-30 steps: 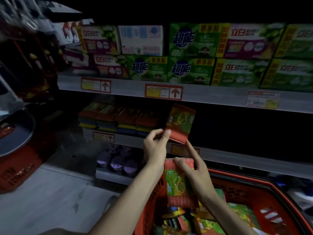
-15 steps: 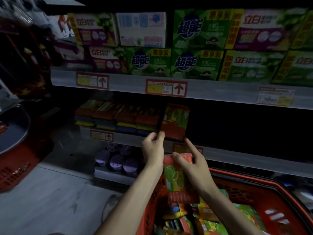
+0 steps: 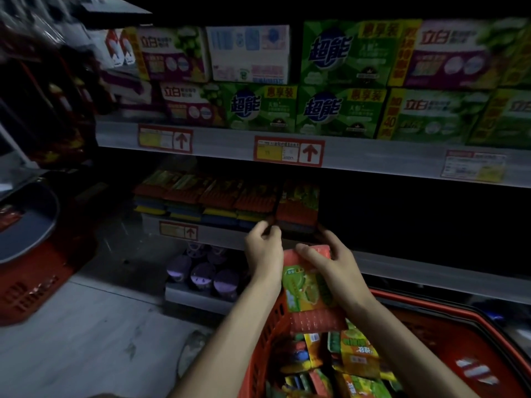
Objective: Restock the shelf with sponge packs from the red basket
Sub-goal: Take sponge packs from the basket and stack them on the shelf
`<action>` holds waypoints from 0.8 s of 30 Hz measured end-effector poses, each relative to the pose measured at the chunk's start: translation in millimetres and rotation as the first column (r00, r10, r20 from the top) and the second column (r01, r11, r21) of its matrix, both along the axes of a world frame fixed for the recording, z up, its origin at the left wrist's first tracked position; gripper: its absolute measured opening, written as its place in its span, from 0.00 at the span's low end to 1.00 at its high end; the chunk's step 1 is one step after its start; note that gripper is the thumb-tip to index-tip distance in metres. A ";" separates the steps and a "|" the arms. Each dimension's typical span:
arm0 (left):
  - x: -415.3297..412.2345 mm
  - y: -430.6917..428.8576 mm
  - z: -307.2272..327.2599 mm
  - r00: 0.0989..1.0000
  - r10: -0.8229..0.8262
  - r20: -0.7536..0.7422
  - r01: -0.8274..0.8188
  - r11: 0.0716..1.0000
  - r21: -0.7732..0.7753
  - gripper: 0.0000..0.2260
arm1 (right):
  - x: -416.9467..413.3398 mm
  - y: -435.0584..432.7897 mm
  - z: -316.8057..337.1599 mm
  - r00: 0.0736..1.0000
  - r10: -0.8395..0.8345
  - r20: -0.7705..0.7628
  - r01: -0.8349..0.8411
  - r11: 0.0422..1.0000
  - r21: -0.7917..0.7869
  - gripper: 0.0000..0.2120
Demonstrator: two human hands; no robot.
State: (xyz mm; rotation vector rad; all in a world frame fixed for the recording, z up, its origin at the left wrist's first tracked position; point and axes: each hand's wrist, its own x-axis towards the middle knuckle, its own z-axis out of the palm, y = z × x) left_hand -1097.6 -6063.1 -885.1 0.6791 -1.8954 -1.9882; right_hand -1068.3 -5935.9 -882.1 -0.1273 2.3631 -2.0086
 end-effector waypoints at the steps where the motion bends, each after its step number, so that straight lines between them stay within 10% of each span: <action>1: 0.6 0.5 0.6 1.000 0.006 -0.008 -0.006 1.000 0.008 0.09 | 0.3 1.6 1.0 1.000 0.005 0.016 -0.005 0.999 -0.036 0.19; 24: 4.0 -8.9 6.9 1.000 -0.007 -0.025 0.008 1.000 0.026 0.13 | 0.6 13.7 3.1 0.999 0.025 0.044 -0.018 0.987 -0.160 0.24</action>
